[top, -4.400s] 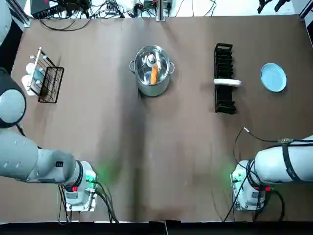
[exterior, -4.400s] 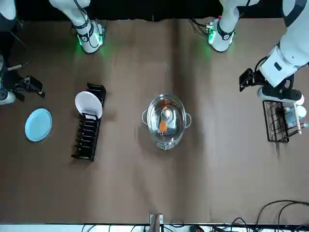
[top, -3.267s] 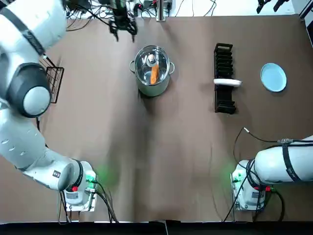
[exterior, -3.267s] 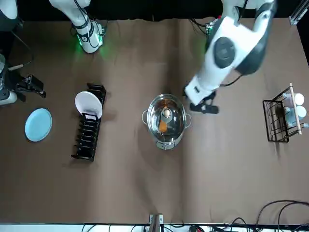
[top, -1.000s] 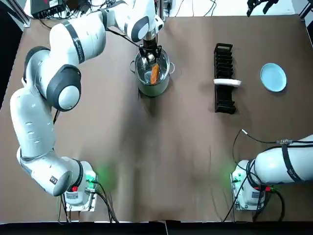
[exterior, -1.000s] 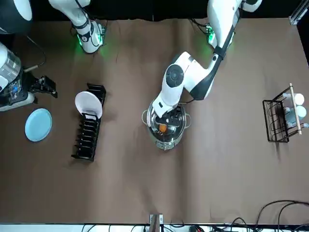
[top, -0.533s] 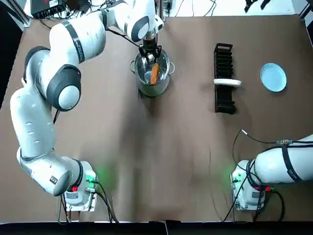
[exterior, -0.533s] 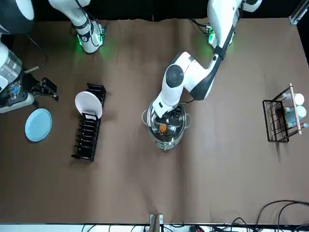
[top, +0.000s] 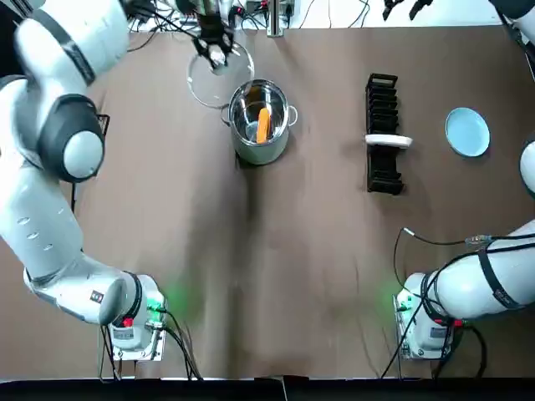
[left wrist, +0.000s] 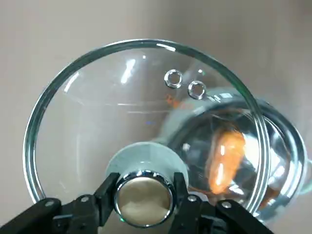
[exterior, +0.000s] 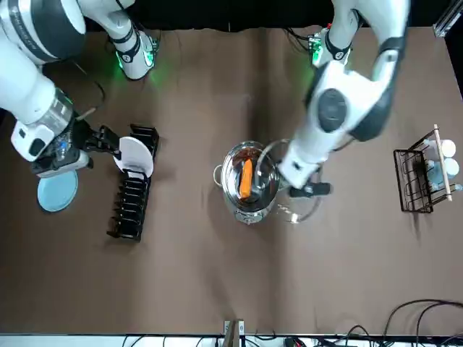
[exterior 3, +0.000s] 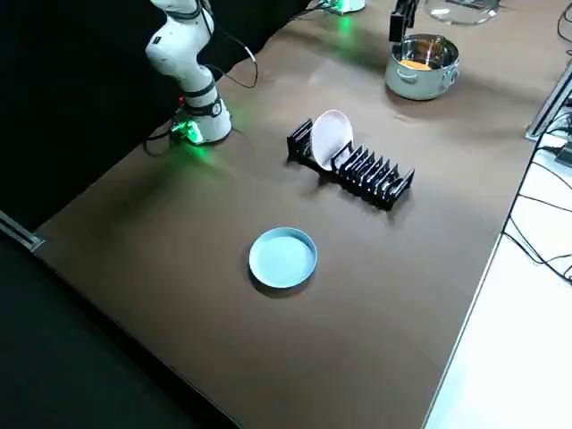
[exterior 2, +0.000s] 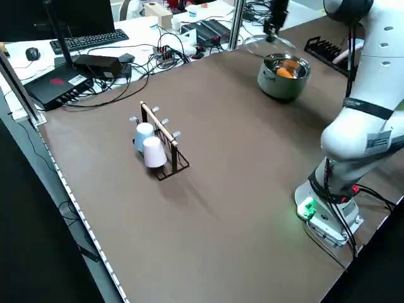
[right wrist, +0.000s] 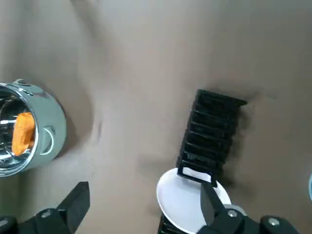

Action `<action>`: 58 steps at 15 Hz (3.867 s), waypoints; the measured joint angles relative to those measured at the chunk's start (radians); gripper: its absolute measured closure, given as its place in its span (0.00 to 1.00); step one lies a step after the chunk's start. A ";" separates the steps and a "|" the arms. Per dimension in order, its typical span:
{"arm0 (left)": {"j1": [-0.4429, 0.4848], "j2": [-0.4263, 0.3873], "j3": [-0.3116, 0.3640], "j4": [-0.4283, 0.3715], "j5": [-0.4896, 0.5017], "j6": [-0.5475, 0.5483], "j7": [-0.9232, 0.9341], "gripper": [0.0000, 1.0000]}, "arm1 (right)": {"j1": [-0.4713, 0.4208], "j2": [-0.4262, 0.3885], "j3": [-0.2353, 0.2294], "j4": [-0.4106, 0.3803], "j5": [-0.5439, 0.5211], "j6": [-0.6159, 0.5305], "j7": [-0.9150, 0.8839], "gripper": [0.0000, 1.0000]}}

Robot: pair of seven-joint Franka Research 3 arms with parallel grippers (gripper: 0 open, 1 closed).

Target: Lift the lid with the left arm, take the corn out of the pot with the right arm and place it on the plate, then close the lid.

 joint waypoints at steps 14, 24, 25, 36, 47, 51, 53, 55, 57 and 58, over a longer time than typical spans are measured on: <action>0.325 -0.008 0.000 -0.034 0.000 -0.027 0.443 0.49 | 0.276 0.026 0.001 0.017 -0.001 -0.082 0.280 0.00; 0.323 0.000 -0.006 -0.051 0.000 -0.027 0.443 0.49 | 0.444 0.155 0.001 0.124 -0.014 0.033 0.619 0.00; 0.323 0.000 -0.007 -0.051 0.000 -0.027 0.443 0.49 | 0.452 0.196 0.001 0.145 -0.014 0.062 0.638 0.00; 0.321 0.006 -0.008 -0.053 0.000 -0.027 0.433 0.49 | 0.502 0.579 -0.004 0.297 -0.076 0.332 0.781 0.01; 0.325 0.006 -0.006 -0.053 0.000 -0.027 0.434 0.49 | 0.586 0.651 -0.002 0.325 -0.076 0.401 0.855 0.09; 0.324 0.007 -0.007 -0.053 0.000 -0.027 0.434 0.49 | 0.613 0.732 -0.002 0.330 -0.076 0.470 0.882 0.11; 0.325 0.007 -0.006 -0.053 0.000 -0.027 0.434 0.49 | 0.614 0.748 -0.002 0.335 -0.076 0.470 0.886 0.11; 0.324 0.007 -0.006 -0.053 0.000 -0.027 0.434 0.49 | 0.614 0.761 -0.004 0.335 -0.076 0.468 0.886 0.11; 0.324 0.007 -0.007 -0.053 0.000 -0.027 0.434 0.49 | 0.615 0.777 -0.004 0.337 -0.076 0.471 0.887 0.11; 0.325 0.007 -0.007 -0.053 0.000 -0.027 0.434 0.49 | 0.615 0.784 -0.004 0.338 -0.076 0.473 0.887 0.11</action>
